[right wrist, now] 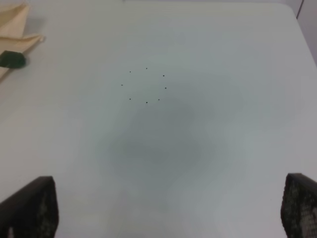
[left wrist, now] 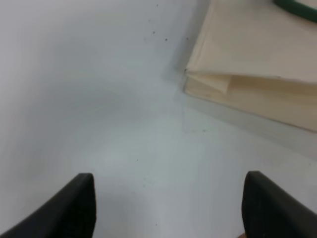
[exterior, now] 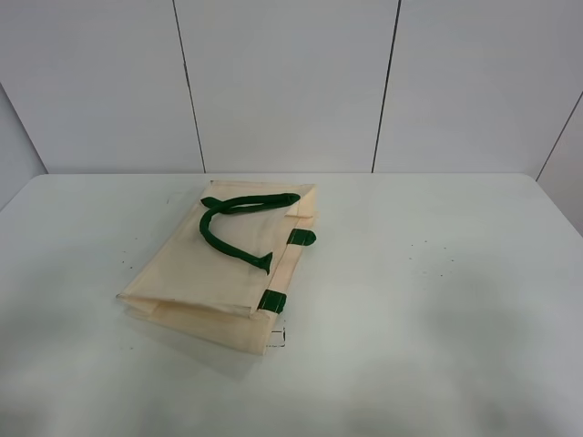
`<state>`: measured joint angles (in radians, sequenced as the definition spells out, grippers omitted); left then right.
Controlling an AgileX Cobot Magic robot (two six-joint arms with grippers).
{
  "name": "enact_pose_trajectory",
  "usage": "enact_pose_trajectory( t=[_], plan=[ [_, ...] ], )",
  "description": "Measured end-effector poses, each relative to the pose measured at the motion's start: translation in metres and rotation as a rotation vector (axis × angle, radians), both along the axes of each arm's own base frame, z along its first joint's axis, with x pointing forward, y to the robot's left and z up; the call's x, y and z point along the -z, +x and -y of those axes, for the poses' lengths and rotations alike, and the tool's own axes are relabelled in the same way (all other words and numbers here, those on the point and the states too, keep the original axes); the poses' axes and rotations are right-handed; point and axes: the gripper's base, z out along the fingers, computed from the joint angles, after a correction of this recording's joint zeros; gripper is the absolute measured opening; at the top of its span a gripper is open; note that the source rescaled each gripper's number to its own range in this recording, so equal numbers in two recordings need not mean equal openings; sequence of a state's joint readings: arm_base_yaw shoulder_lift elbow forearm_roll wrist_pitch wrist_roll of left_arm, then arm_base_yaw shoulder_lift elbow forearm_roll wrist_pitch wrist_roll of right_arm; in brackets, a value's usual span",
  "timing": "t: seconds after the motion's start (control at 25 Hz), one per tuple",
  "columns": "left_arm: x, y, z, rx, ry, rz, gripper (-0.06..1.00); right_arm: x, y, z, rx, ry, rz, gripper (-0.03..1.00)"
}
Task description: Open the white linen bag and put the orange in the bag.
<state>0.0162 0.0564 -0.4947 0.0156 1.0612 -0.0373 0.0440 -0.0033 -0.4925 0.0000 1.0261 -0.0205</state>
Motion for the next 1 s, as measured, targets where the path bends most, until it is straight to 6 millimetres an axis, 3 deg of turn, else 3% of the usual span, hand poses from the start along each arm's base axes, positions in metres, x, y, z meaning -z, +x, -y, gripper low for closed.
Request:
enact_pose_trajectory(
  t=[1.0],
  plan=[
    [0.0009, -0.0087, 0.0011, 0.058, 0.003, 0.06, 0.85, 0.0003, 0.0001, 0.0, 0.0, 0.0, -0.001, 1.0]
  ],
)
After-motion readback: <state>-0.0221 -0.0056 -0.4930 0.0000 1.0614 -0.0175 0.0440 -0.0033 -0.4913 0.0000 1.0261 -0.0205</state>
